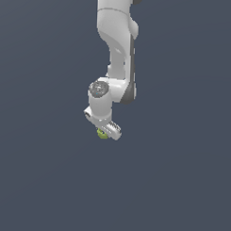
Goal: Pick up the object and move it to a goal position.
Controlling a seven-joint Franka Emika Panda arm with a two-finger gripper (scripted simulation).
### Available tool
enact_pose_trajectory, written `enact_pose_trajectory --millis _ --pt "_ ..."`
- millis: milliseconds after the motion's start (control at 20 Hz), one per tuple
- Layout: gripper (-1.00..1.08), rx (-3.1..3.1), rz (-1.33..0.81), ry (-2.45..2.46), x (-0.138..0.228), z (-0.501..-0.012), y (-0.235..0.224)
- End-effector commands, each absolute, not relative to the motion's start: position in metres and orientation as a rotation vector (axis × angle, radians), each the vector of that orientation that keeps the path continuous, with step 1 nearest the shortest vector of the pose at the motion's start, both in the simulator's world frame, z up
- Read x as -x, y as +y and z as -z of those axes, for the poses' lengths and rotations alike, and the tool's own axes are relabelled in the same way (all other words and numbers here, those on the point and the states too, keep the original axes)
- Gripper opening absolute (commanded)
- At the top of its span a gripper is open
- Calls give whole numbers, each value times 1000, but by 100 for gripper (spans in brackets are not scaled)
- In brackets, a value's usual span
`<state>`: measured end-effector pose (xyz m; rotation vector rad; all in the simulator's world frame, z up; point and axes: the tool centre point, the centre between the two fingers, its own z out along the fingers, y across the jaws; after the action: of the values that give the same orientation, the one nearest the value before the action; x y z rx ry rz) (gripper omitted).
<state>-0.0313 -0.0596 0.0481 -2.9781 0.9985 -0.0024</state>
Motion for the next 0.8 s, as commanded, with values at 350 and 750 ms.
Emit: enact_pose_trajectory --millis 350,750 --pt "-100 2978 2 998 31 -50 -57" --pt "-100 2979 2 999 23 -81 -22"
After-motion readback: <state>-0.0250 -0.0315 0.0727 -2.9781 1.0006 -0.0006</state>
